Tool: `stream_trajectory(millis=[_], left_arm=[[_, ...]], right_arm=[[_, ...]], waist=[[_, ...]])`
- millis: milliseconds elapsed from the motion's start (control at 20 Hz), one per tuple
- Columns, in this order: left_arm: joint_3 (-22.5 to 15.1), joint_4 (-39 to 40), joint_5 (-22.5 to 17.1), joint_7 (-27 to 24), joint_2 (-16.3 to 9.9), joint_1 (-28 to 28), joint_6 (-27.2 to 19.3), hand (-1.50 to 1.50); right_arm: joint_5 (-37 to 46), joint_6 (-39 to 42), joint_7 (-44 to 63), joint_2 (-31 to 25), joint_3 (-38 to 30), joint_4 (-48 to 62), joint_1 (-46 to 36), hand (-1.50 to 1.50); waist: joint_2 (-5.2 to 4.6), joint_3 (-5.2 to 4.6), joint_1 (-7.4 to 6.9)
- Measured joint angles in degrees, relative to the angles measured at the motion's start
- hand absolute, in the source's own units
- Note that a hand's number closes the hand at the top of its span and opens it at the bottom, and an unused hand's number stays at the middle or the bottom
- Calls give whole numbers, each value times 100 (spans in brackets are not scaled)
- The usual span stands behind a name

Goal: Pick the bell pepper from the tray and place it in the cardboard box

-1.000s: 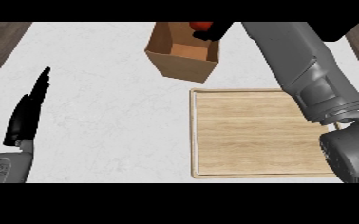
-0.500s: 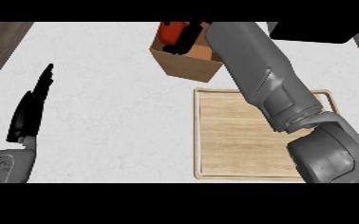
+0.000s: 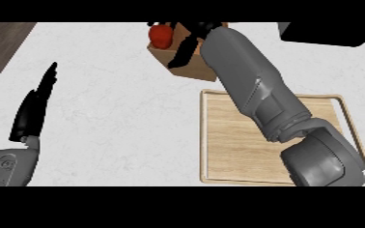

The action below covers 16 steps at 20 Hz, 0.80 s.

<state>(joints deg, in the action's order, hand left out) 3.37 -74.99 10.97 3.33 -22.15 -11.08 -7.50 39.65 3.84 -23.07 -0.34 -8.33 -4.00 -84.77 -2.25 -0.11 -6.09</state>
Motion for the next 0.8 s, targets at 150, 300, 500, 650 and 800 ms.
stream_trajectory(millis=[150,300,500,650,800], left_arm=[[-26,1,12,-36,7,-8,36,0],[-37,53,39,3,40,-78,20,0],[-20,15,50,-4,48,-37,-3,0],[18,-19,31,49,29,-58,8,0],[0,-24,60,34,80,-14,-35,0]], right_arm=[[-110,-37,-60,17,-75,6,35,-150],[-307,-87,-250,26,-245,-86,72,-150],[-636,-205,-492,31,-562,-243,129,-150],[-976,-95,-577,-121,-907,-329,126,-150],[-1247,56,-628,-305,-1183,-379,134,-150]], waist=[[-11,1,-73],[-10,4,-49],[-4,8,-25],[-6,10,7],[1,11,52]])
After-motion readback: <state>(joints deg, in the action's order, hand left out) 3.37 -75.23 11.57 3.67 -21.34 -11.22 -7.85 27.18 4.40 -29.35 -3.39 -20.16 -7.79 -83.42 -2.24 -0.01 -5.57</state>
